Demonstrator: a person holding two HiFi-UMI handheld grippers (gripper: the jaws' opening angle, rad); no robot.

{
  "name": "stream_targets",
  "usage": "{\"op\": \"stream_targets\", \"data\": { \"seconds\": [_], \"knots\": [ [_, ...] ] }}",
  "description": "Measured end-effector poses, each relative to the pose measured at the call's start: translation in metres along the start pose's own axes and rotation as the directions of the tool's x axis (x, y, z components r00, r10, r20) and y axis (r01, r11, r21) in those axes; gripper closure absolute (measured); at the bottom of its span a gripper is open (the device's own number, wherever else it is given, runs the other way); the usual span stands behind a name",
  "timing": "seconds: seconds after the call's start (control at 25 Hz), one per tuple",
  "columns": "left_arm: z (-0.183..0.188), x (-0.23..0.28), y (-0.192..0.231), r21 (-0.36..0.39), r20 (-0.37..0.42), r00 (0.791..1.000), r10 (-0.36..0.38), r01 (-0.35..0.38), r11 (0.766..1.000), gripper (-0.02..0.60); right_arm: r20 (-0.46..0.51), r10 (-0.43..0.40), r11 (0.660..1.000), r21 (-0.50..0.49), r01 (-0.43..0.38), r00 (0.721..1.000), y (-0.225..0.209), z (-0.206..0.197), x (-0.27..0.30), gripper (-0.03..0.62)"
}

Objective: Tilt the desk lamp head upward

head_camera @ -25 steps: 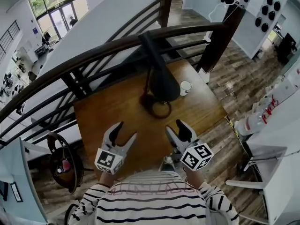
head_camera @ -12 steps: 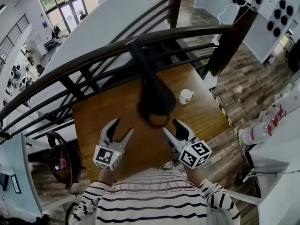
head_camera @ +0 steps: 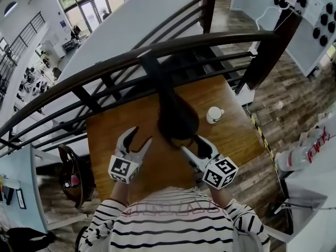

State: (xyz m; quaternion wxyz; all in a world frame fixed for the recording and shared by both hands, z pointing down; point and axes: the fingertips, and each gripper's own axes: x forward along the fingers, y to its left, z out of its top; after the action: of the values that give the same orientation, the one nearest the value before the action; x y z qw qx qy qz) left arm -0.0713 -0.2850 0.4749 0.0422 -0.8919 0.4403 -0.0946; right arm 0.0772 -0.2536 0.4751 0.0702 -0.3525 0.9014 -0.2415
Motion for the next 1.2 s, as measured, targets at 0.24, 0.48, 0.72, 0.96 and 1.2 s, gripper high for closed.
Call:
{"op": "stream_targets", "data": {
  "seconds": [0.24, 0.48, 0.72, 0.96, 1.2],
  "knots": [
    [-0.006, 0.034, 0.007, 0.019, -0.005, 1.0, -0.022, 0.022, 1.0, 0.345, 0.01, 0.089, 0.996, 0.014, -0.089, 0.996, -0.002, 0.007, 0.009, 0.295],
    [-0.023, 0.071, 0.018, 0.013, -0.007, 0.998, -0.064, 0.064, 0.998, 0.354, 0.014, 0.131, 0.991, 0.011, -0.131, 0.991, -0.006, 0.007, 0.013, 0.296],
    [-0.03, 0.098, 0.026, -0.003, 0.008, 0.992, -0.123, 0.123, 0.992, 0.354, 0.015, 0.135, 0.991, 0.023, -0.136, 0.991, -0.007, 0.007, 0.016, 0.303],
    [-0.028, 0.113, 0.031, -0.027, 0.023, 0.985, -0.169, 0.169, 0.985, 0.354, 0.03, 0.112, 0.993, 0.043, -0.113, 0.993, -0.003, 0.01, 0.014, 0.301],
    [-0.021, 0.128, 0.025, -0.017, 0.043, 0.974, -0.224, 0.225, 0.974, 0.354, 0.038, 0.083, 0.996, 0.018, -0.084, 0.996, 0.003, 0.014, 0.007, 0.301]
  ]
}}
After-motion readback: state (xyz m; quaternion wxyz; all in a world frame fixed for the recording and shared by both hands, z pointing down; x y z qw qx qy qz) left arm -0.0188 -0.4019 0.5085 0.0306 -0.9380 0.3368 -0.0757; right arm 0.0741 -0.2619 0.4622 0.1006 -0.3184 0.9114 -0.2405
